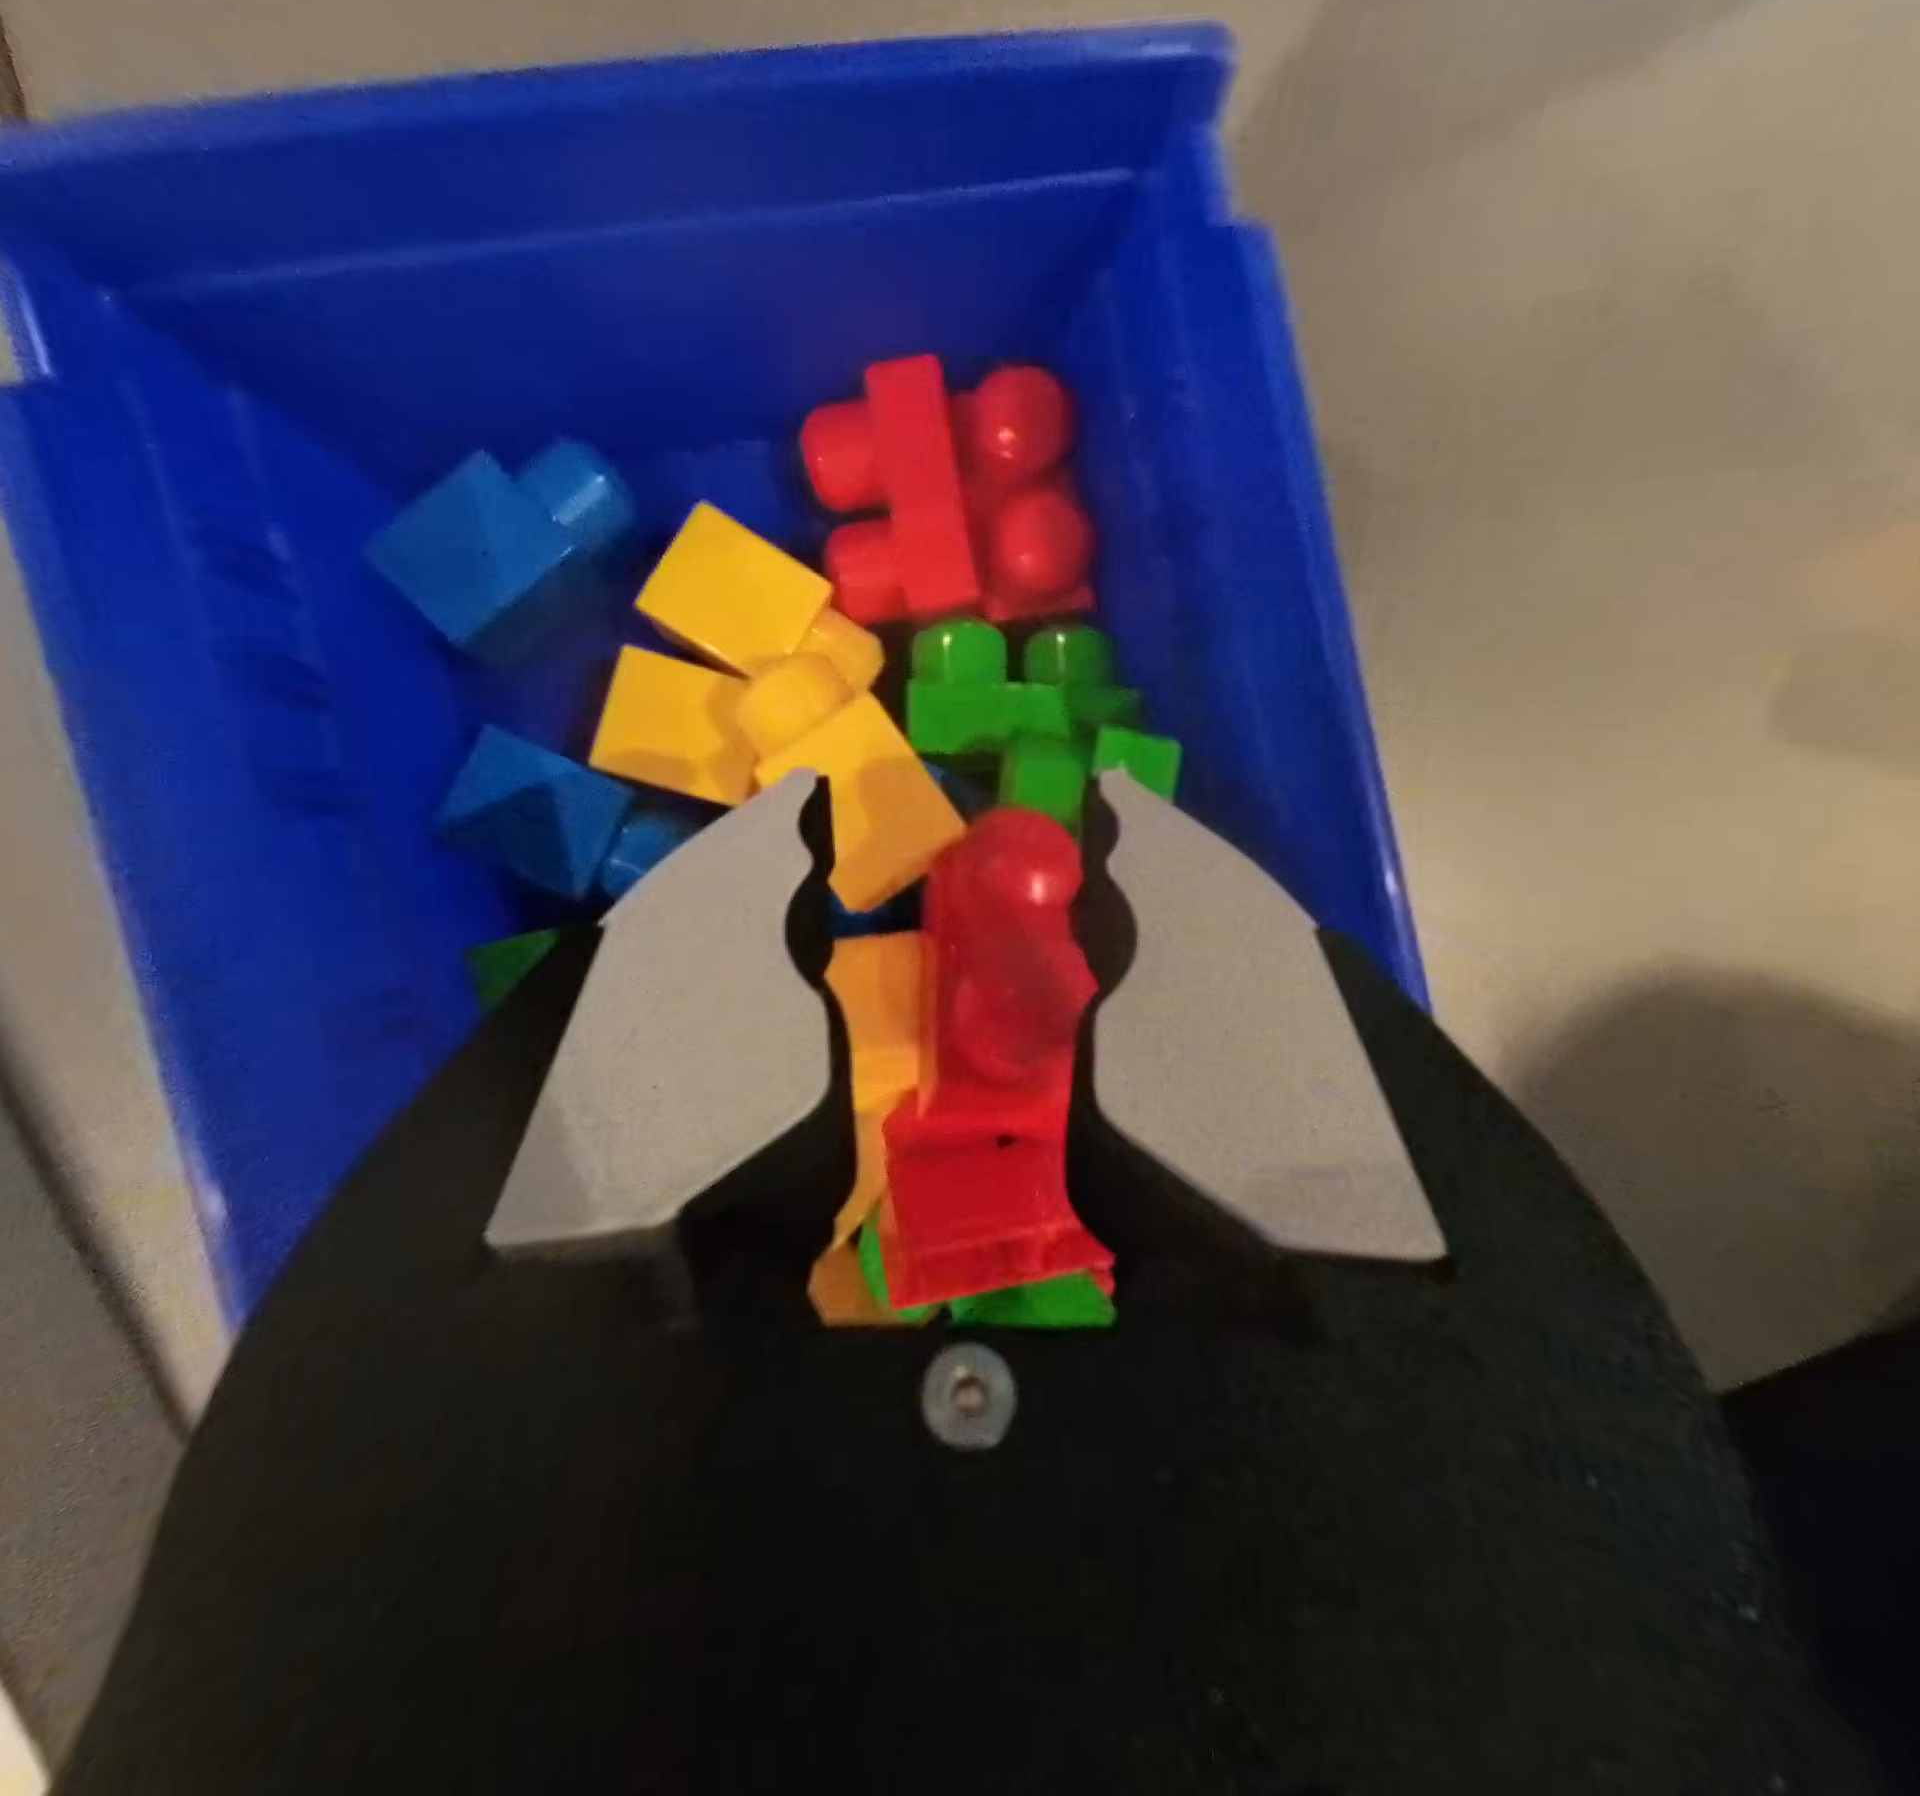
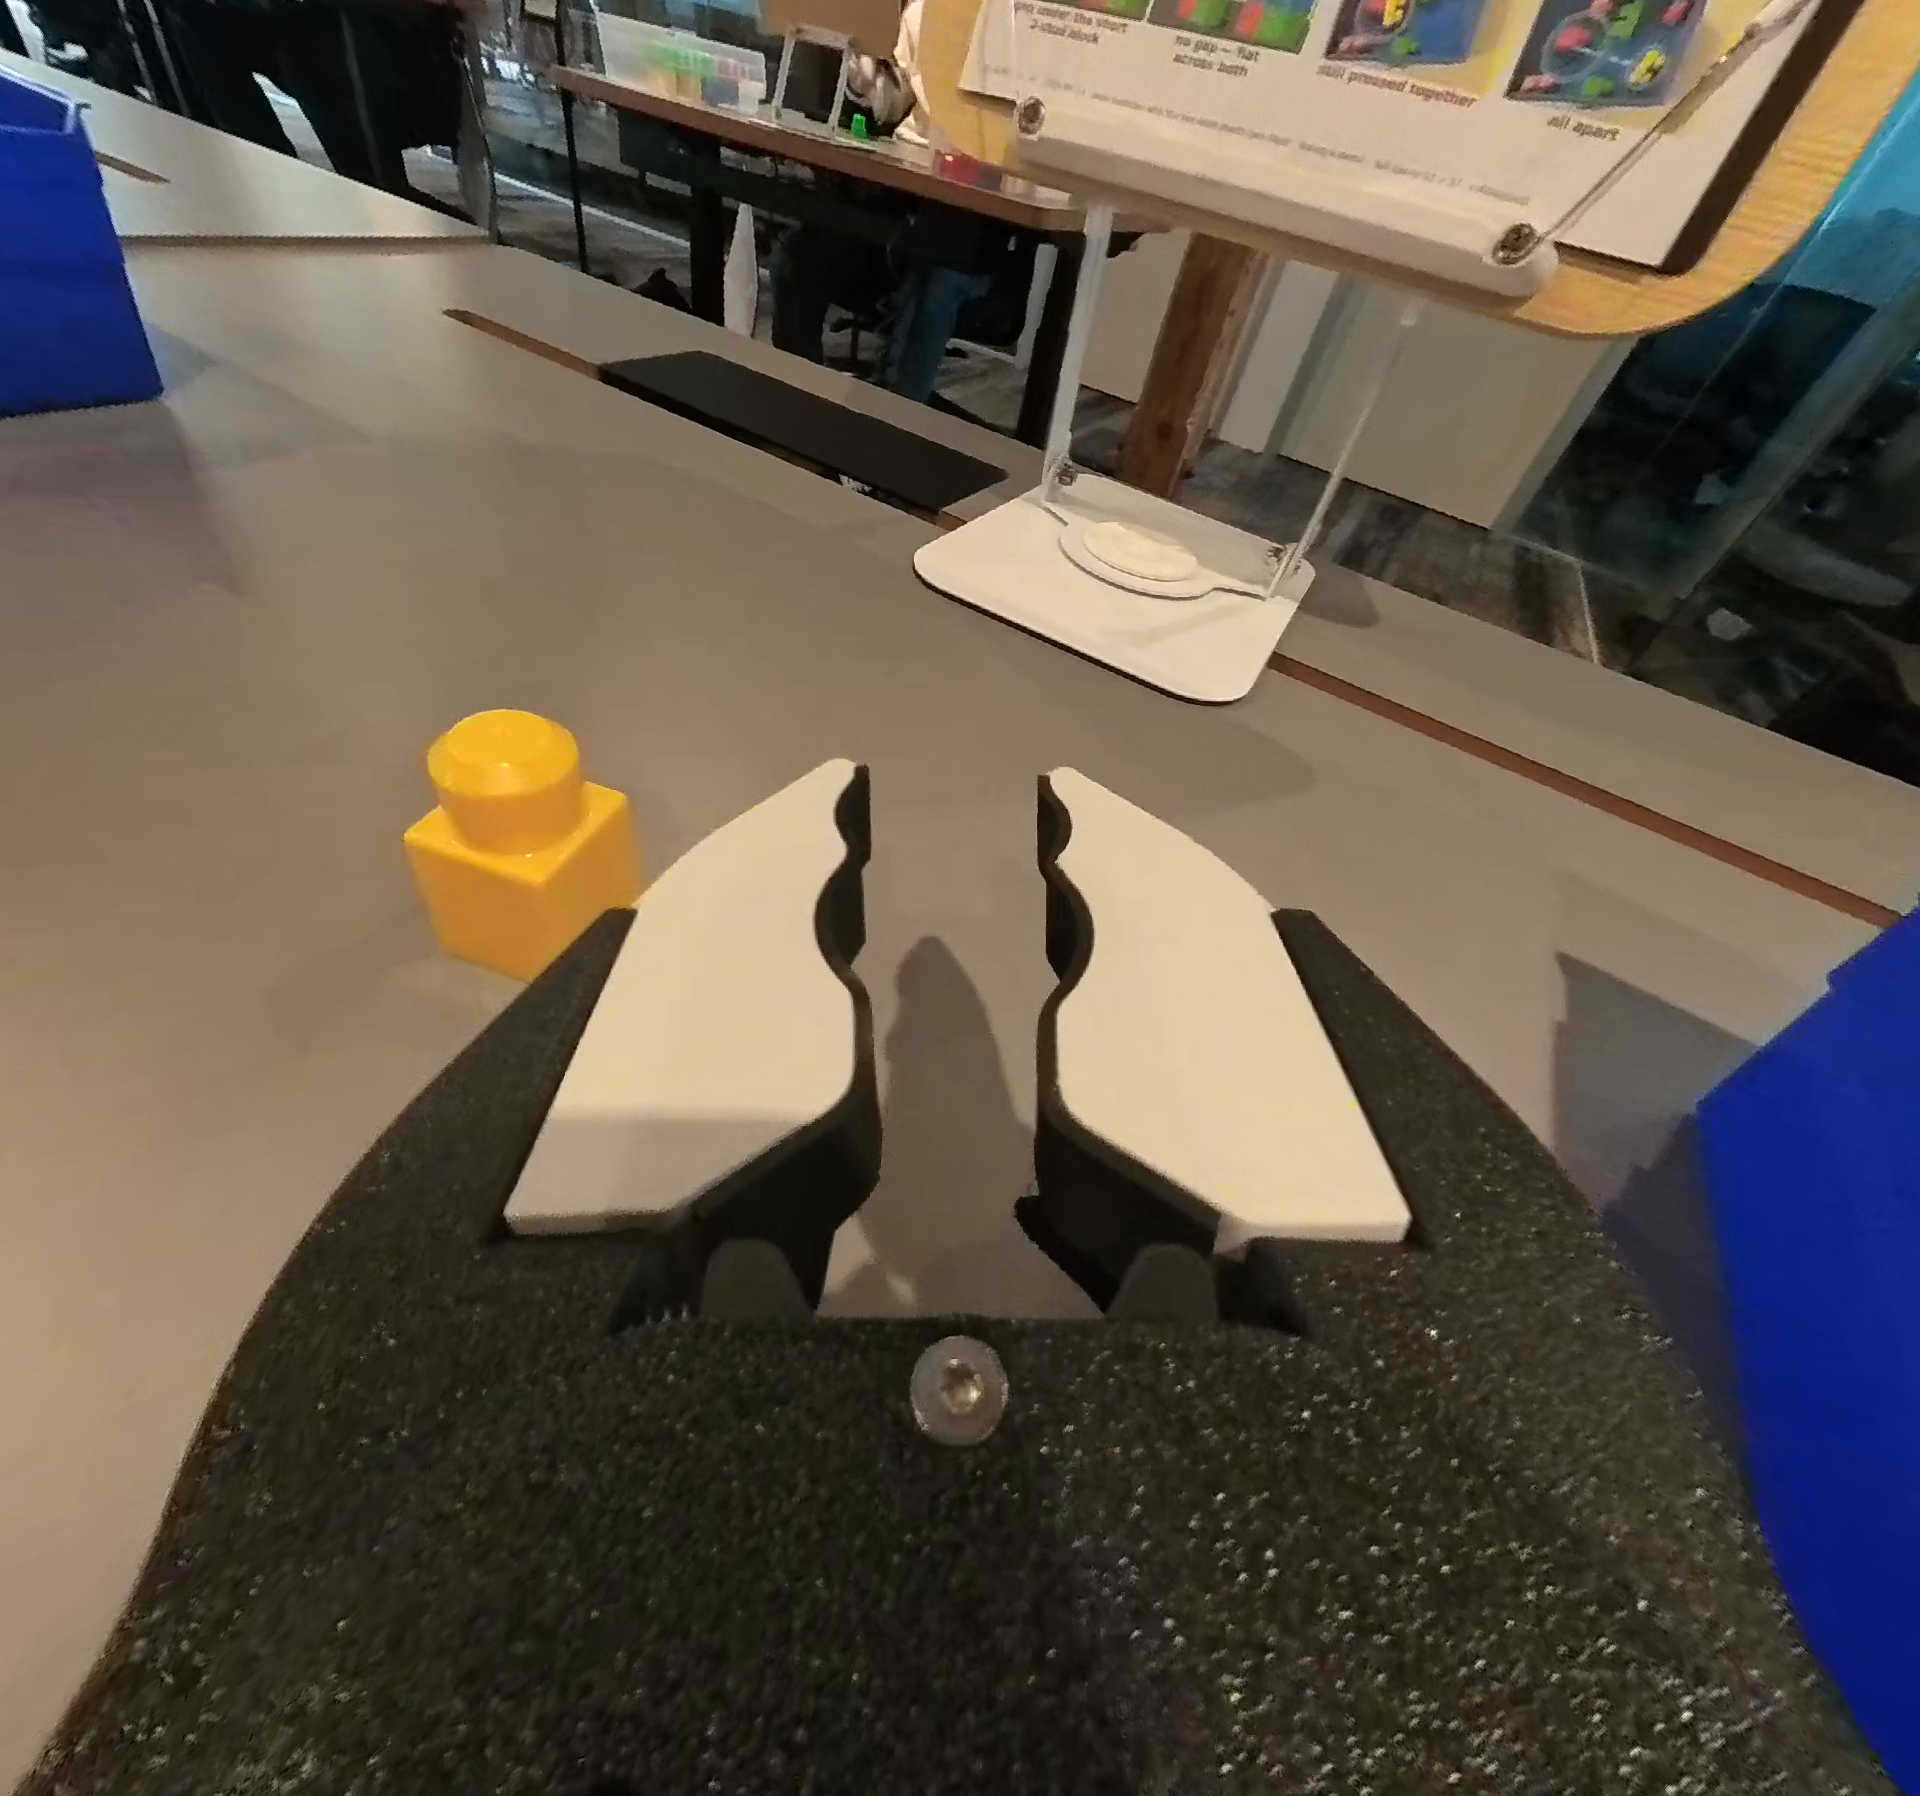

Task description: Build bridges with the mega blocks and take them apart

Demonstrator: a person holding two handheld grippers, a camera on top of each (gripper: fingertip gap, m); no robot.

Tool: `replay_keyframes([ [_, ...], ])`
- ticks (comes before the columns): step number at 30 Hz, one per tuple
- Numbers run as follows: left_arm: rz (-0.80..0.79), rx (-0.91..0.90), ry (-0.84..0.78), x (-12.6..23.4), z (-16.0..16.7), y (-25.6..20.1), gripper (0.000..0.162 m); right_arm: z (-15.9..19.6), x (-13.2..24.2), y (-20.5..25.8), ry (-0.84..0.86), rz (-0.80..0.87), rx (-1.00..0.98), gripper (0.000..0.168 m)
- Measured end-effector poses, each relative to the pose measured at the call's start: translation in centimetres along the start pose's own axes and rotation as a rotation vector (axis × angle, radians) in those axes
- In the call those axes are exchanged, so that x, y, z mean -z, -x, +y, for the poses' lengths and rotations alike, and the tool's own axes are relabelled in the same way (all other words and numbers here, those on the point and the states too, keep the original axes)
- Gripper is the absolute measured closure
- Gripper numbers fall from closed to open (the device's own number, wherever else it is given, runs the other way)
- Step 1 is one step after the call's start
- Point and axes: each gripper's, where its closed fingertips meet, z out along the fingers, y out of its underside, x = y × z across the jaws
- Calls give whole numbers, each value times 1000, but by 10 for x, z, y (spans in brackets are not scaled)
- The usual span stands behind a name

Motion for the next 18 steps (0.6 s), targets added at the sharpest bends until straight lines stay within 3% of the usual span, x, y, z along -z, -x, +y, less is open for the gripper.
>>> replay_keyframes([
  [8,-55,226,352,-30,22,21,95,-3,1,2,-9,13,55,139],
  [10,-77,224,391,-34,26,23,98,-4,1,3,-12,11,59,139],
  [13,-85,210,420,-39,27,20,120,-4,1,4,-12,8,62,139],
  [18,-140,152,436,-37,25,19,123,-5,2,5,-22,5,66,139],
])
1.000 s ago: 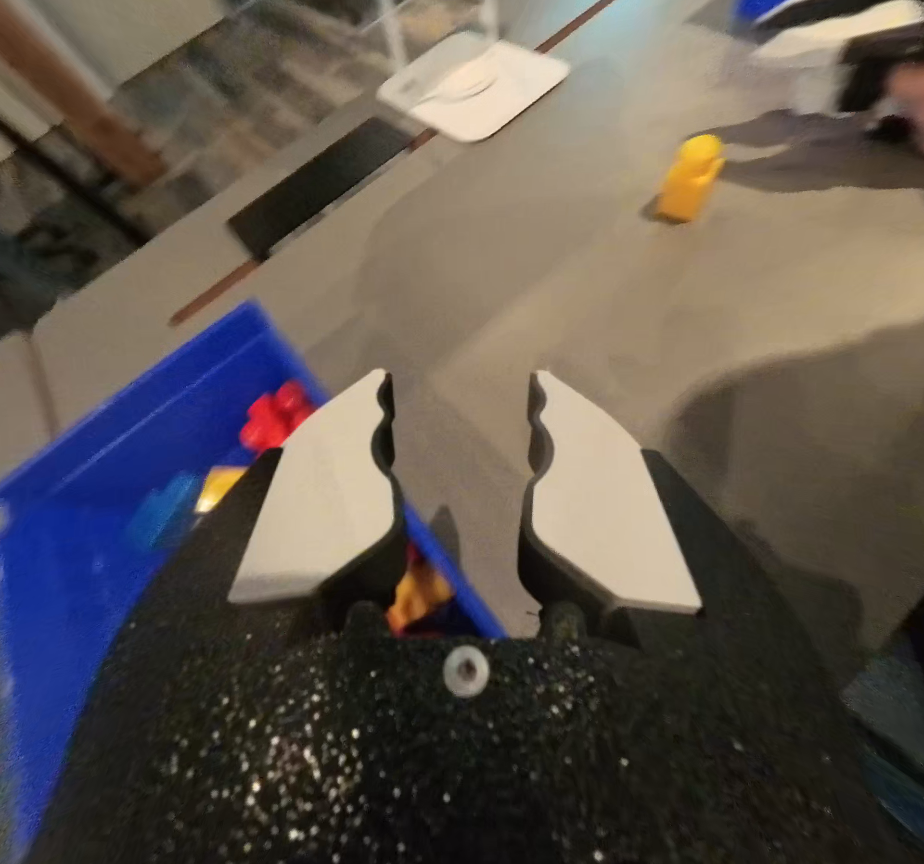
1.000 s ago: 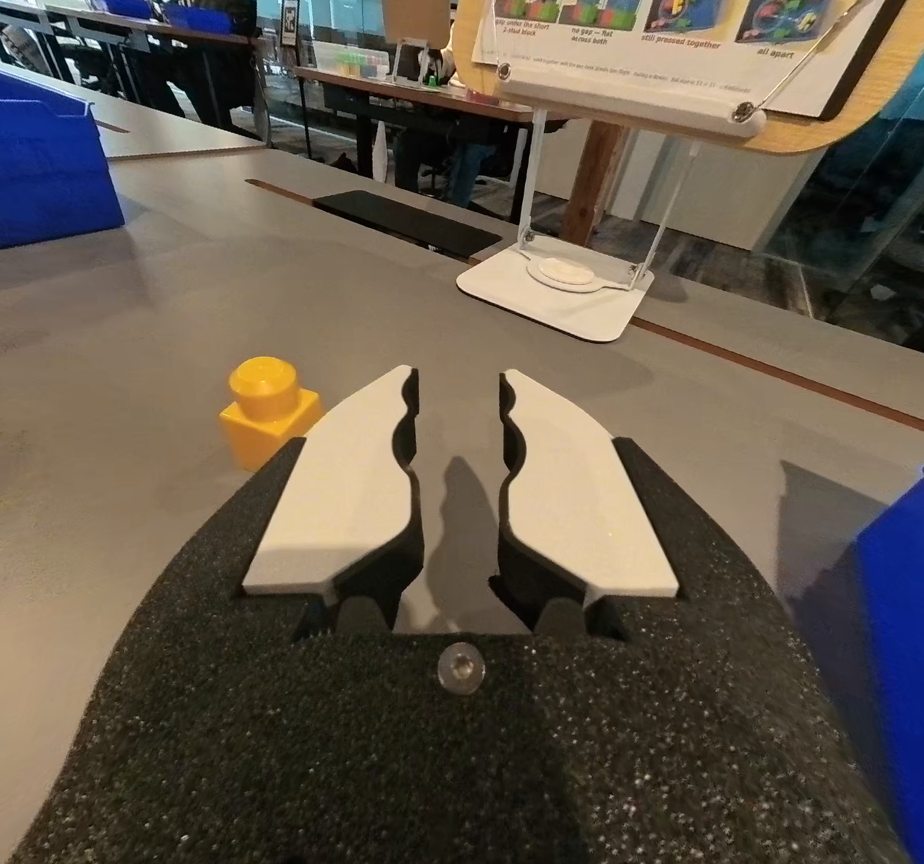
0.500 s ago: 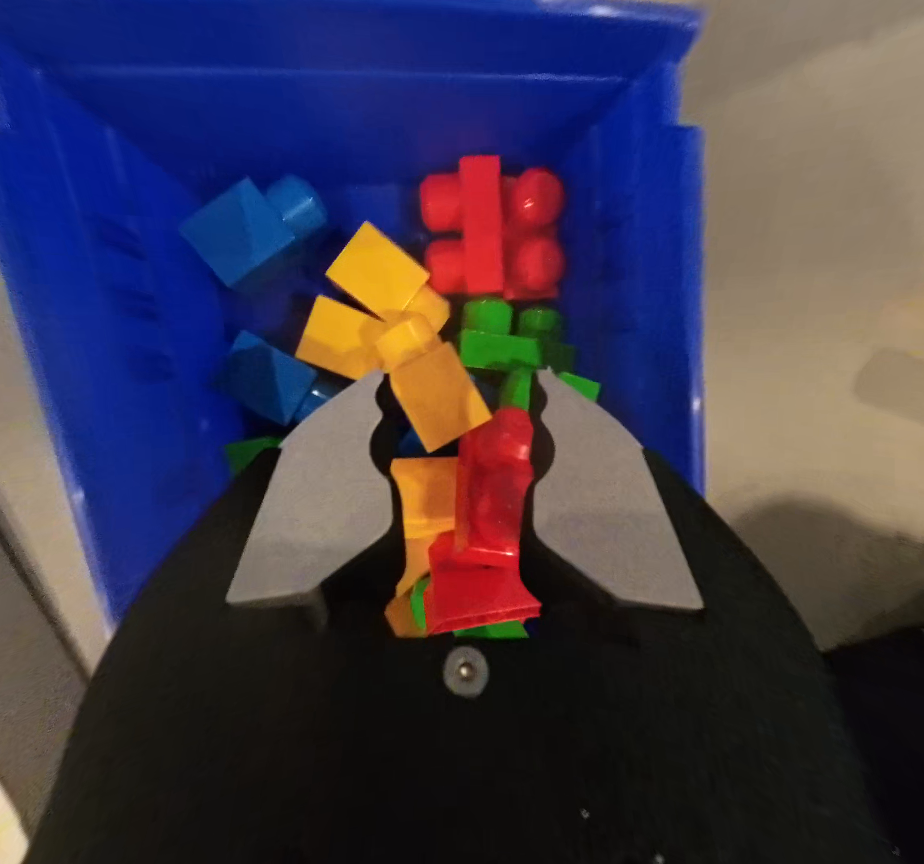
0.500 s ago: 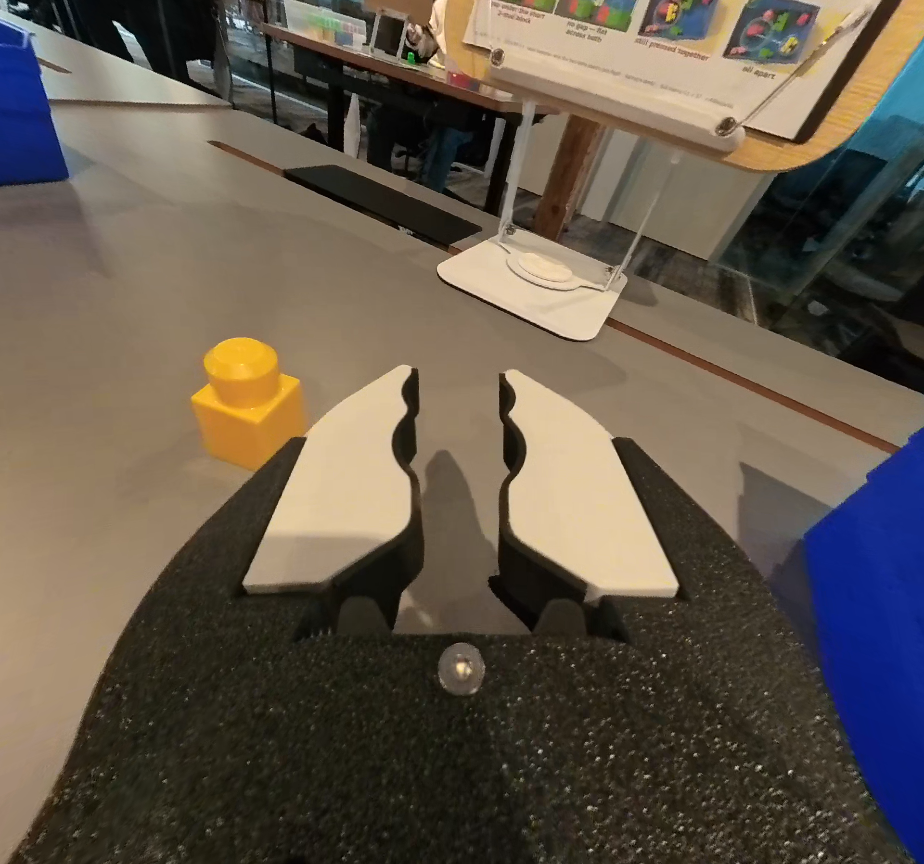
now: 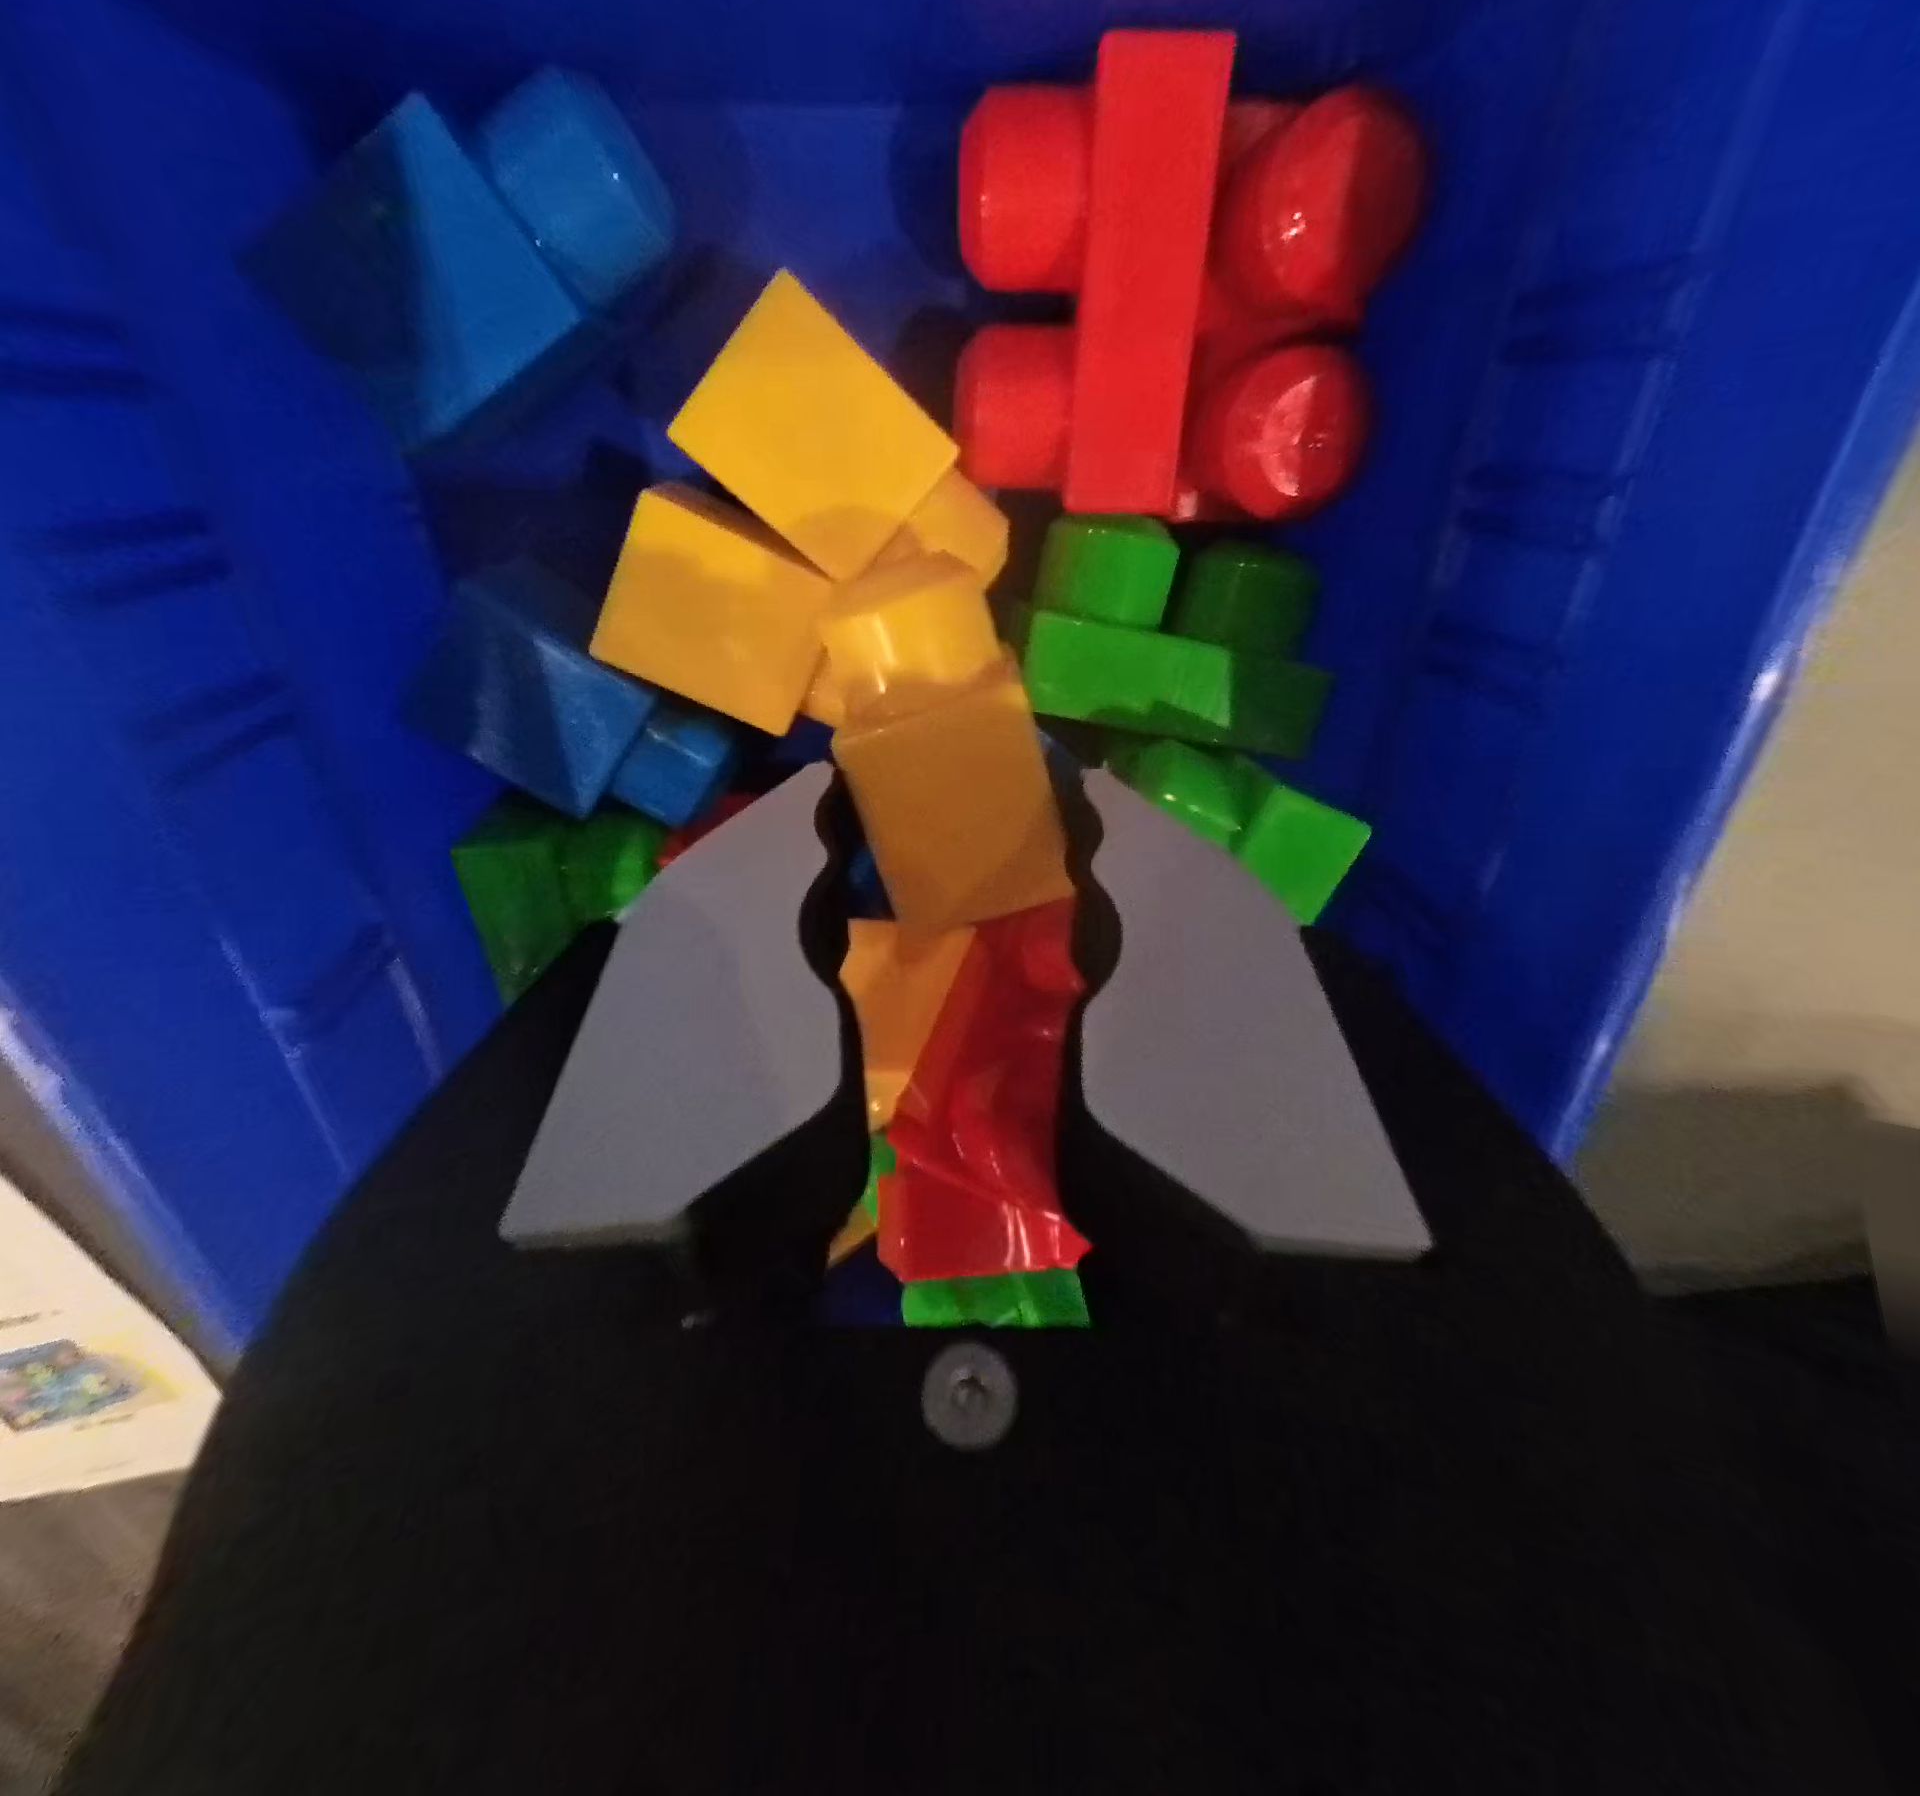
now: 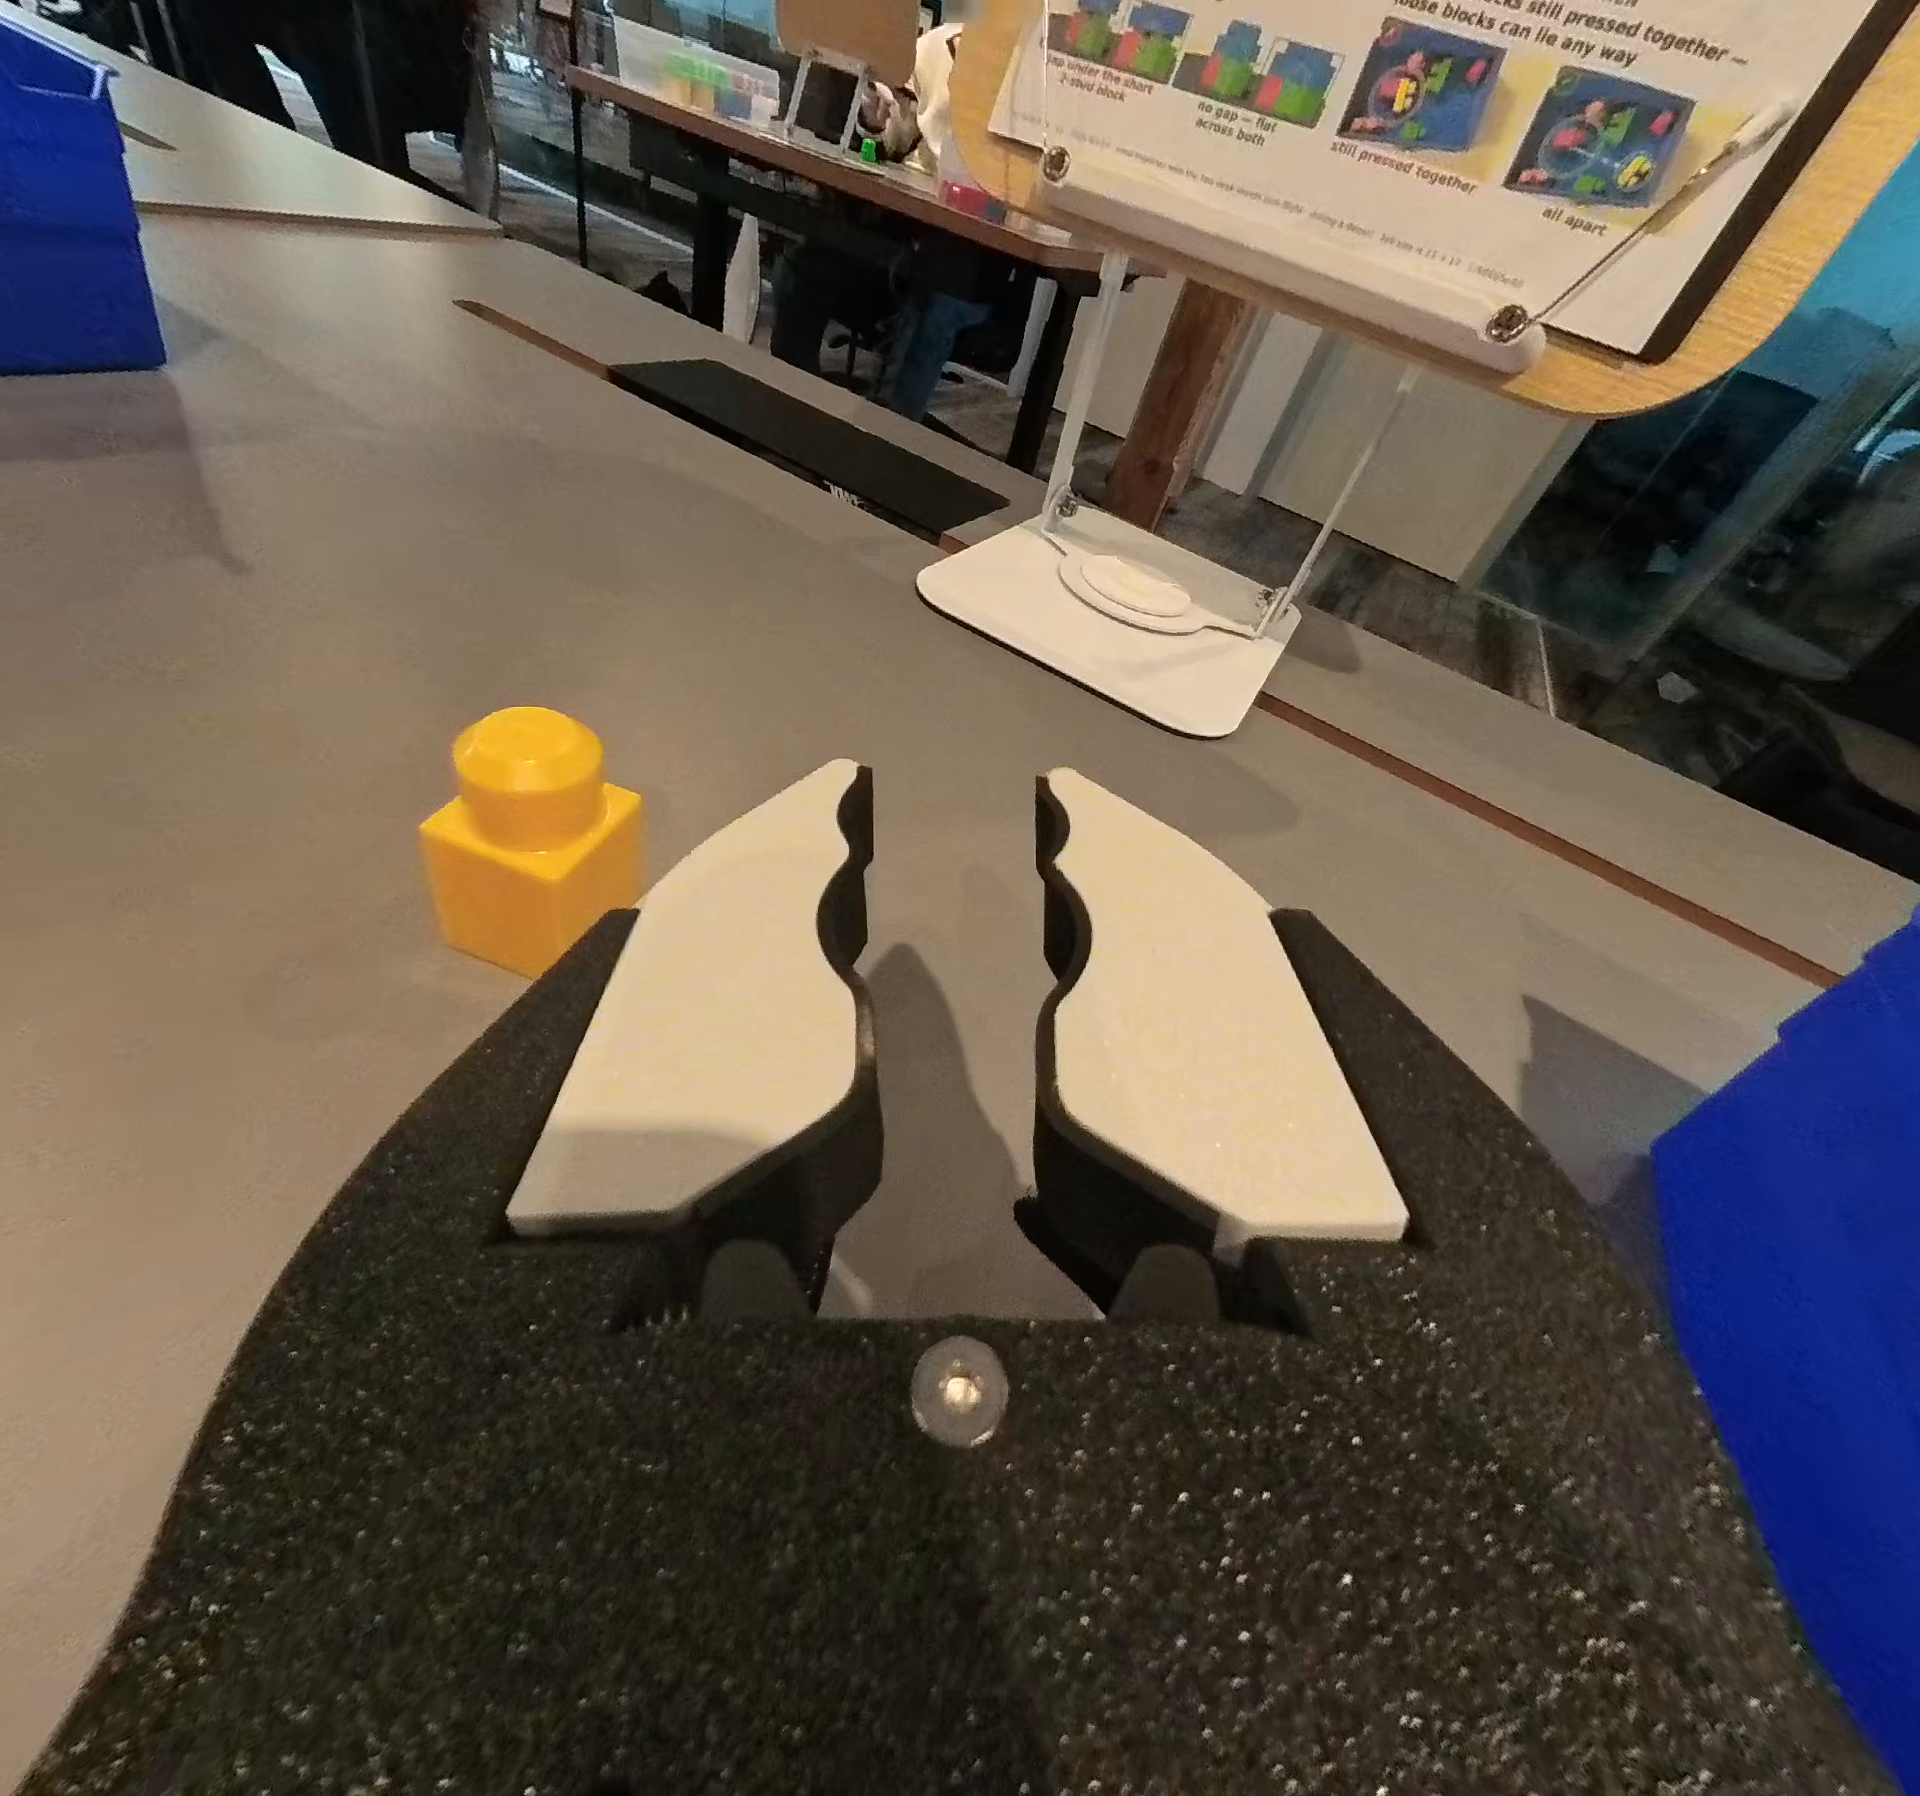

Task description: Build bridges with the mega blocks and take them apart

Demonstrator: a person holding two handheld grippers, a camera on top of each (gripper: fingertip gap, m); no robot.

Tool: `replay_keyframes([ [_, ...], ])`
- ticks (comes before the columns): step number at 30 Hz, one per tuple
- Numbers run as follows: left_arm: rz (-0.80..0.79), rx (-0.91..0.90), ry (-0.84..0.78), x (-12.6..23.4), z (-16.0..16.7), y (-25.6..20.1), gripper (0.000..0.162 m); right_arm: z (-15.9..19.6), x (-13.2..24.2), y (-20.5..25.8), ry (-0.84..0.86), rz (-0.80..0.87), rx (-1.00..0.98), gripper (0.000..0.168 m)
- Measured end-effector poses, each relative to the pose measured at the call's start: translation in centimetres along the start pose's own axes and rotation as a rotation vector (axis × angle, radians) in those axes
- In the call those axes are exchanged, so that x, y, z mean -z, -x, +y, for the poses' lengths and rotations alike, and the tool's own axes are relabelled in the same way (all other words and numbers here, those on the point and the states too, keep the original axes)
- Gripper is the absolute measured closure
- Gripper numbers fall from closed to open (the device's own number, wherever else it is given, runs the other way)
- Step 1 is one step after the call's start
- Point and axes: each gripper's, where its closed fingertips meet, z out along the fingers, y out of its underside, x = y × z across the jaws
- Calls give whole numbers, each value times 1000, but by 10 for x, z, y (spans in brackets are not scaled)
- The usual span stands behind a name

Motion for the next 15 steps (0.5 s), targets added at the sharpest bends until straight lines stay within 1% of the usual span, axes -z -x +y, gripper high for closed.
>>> replay_keyframes([
  [2,-20,-12,-36,9,-3,-3,124,0,0,1,0,-7,-2,139],
  [4,-50,-37,-110,25,-7,-10,124,0,0,2,-2,-13,-2,139],
  [6,-70,-72,-218,48,-13,-24,124,-1,0,3,-4,-19,-2,139],
  [8,-75,-130,-359,75,-18,-49,124,-1,0,4,-5,-23,-2,139],
  [10,-48,-252,-508,101,-22,-91,124,-1,1,4,-6,-25,-7,139],
  [12,34,-411,-636,118,-19,-147,124,-1,0,3,-7,-26,-17,139],
  [15,165,-635,-777,123,-7,-229,124,-1,0,2,-10,-30,-34,139],
])
